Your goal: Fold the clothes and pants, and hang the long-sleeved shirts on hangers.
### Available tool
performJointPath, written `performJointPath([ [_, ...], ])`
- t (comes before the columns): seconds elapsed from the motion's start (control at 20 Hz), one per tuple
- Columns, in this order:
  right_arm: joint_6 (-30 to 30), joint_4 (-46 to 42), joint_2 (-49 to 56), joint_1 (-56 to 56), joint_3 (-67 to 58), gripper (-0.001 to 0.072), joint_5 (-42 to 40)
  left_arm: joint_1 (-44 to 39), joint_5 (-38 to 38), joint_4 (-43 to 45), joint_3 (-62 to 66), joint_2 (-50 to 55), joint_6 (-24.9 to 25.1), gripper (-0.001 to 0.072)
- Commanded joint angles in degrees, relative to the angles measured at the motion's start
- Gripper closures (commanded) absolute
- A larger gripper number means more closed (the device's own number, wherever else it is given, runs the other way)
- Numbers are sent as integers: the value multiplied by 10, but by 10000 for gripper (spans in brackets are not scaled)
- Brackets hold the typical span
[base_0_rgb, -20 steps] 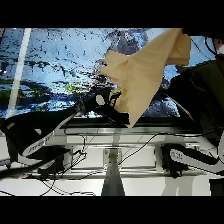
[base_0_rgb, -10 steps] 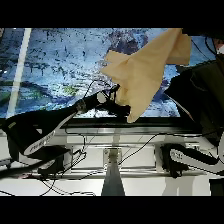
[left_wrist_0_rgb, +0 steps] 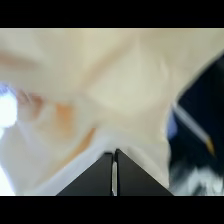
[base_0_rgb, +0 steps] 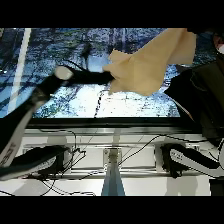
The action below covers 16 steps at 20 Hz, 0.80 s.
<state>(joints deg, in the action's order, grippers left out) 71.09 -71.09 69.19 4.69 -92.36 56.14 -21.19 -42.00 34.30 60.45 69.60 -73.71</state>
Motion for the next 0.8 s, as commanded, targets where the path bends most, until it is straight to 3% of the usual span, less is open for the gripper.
performJointPath([
  [0.0, 5, 43, -43, -1, 0, 699, -1, 158, 19, 40, 3, -156, 11, 695],
  [0.15, 4, 159, -104, -1, 0, 699, -12, 268, 108, 40, 3, -275, 11, 695],
  [0.5, 2, 287, -268, -1, 0, 699, -23, 419, 283, 43, 3, -454, 11, 694],
  [0.65, 2, 308, -333, -1, 0, 700, -52, 449, 341, 46, 3, -492, 11, 695],
  [0.75, 2, 282, -356, -1, 0, 700, -61, 453, 334, 67, 2, -490, 11, 695],
])
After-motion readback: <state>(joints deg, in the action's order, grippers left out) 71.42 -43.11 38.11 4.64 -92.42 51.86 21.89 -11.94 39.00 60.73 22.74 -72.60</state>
